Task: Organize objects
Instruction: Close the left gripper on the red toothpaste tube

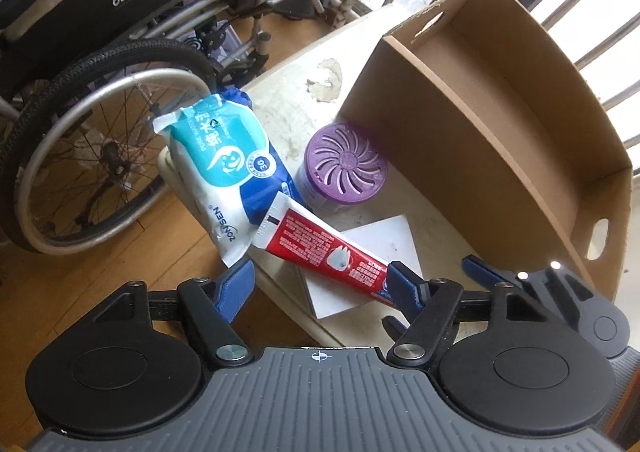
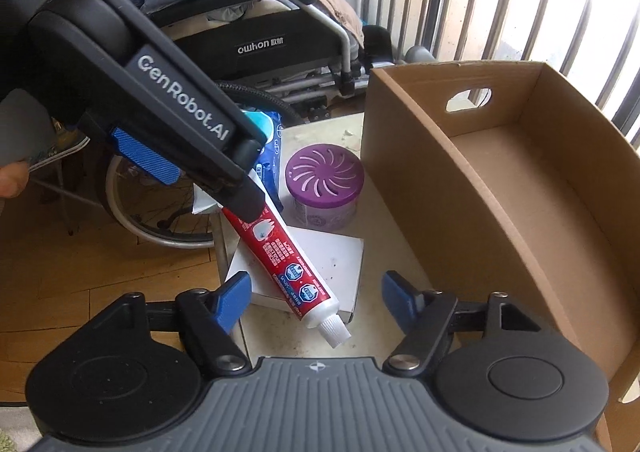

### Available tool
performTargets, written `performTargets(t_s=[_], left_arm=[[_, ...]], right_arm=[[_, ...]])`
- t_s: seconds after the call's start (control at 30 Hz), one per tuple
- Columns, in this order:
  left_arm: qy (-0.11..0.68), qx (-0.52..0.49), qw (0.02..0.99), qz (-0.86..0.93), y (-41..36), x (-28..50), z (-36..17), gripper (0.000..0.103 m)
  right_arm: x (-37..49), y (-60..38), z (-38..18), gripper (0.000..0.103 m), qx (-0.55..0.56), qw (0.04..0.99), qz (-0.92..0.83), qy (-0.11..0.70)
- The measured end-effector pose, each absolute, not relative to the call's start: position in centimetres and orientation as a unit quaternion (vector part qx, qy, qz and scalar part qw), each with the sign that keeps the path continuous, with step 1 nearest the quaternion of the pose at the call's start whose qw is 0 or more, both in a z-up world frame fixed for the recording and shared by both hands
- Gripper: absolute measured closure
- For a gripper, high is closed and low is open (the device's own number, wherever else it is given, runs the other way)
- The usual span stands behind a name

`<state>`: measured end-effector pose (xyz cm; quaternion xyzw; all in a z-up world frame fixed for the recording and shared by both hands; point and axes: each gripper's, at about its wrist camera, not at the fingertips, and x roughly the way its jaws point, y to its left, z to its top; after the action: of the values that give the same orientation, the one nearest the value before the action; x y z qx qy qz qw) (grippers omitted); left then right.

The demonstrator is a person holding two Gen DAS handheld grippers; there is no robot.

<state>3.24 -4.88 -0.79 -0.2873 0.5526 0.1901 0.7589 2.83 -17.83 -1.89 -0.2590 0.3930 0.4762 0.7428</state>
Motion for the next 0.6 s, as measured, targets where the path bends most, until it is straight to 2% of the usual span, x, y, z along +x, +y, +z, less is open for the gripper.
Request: performTargets(t_s=[0.03,0.33,0.4,0.6], left_arm=[[0.556,-0.296,0.754,0.185,-4.7,3.5,-1.1,0.036],[0.578,-0.315,0.735,0.162,-4.2,4.7,-2.3,0.044],[0.582,-0.315,0.733,0.16,-4.1,4.9,-2.6,0.048],[0.586,-0.318,0.729,0.159,-3.8,5.5,-3.0,0.061]], right_arm=[[2.8,-17.7,-2.1,0.036,-0.263,0.741,0.477,0.393],[3.0,-16.9,-3.5,0.048,-0.275,0.722,0.491,0.403],[3.2,-16.7,-3.8,0.057,-0.273,0.719,0.491,0.409],[3.6,-16.8,-4.0,0.06,-0.26,0.714,0.493,0.423]])
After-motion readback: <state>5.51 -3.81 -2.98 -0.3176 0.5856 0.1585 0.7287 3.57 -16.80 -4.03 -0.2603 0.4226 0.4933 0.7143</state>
